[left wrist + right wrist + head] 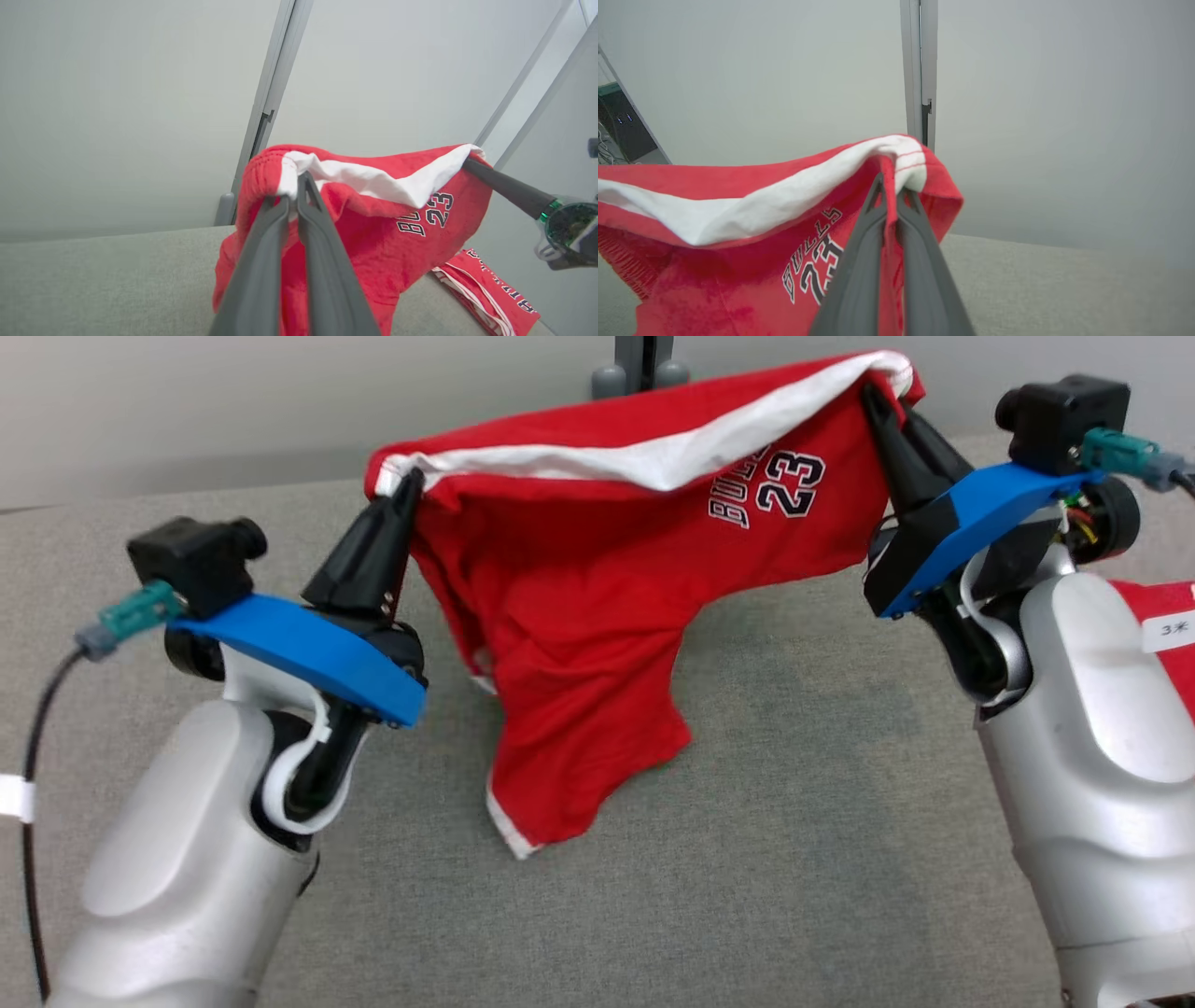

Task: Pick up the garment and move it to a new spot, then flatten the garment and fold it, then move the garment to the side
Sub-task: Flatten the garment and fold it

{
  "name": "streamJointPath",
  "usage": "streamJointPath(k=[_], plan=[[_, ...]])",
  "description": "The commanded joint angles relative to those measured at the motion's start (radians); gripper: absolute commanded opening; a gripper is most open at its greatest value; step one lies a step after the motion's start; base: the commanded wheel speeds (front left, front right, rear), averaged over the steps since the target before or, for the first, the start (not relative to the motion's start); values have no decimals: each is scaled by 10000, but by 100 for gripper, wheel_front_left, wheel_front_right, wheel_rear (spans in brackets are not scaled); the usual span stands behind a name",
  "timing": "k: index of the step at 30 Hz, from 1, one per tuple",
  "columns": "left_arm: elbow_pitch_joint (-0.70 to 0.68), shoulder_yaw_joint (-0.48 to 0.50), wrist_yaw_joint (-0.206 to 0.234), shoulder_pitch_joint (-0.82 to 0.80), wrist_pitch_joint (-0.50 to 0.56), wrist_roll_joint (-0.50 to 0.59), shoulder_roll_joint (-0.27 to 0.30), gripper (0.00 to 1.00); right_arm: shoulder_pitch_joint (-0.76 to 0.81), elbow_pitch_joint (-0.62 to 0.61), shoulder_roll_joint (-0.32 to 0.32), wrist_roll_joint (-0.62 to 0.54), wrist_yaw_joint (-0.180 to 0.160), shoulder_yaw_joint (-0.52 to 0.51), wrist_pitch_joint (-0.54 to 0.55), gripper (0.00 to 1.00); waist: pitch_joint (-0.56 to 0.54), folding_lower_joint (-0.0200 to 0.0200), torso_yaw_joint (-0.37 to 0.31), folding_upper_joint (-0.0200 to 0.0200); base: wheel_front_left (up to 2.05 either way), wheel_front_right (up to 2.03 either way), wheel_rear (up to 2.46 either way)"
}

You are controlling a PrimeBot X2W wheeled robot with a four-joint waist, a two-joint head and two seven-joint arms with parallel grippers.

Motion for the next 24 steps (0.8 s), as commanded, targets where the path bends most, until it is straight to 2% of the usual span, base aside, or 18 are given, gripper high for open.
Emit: streamJointPath(k=[1, 3, 8, 13, 15, 18, 24], plan=[[-273, 95, -18, -193, 224, -234, 127, 0, -123, -330, -110, 138, 6, 37, 157, 0, -158, 1, -82, 0, 0, 0, 0], [-836, 249, -18, -426, 762, -552, 549, 0, -87, -1104, -302, 265, 6, 95, 589, 0, -289, 1, -92, 0, 0, 0, 0], [-2150, 503, 289, -921, 2133, -1257, 990, 0, -77, -2847, -781, 617, 6, 198, 1956, 0, -69, 1, -129, 0, 0, 0, 0], [-2630, 736, 879, -1983, 3244, -1504, 1290, 0, -1043, -3497, -1074, 662, 6, 286, 2741, 0, 1269, 1, -224, 0, 0, 0, 0], [-2372, 943, 1083, -2641, 3383, -1428, 1378, 0, -1843, -3232, -1107, 686, 6, 462, 2634, 0, 1905, 1, -302, 0, 0, 0, 0], [-1772, 1180, 1427, -3821, 3295, -923, 1571, 0, -3298, -2576, -1150, 398, 6, 595, 1870, 0, 2772, 1, -456, 0, 0, 0, 0], [-225, 1509, 1685, -5880, 1752, 238, 1424, 0, -5643, -847, -836, -529, -3, -68, -349, 0, 3275, 1, -648, 0, 0, 0, 0]])
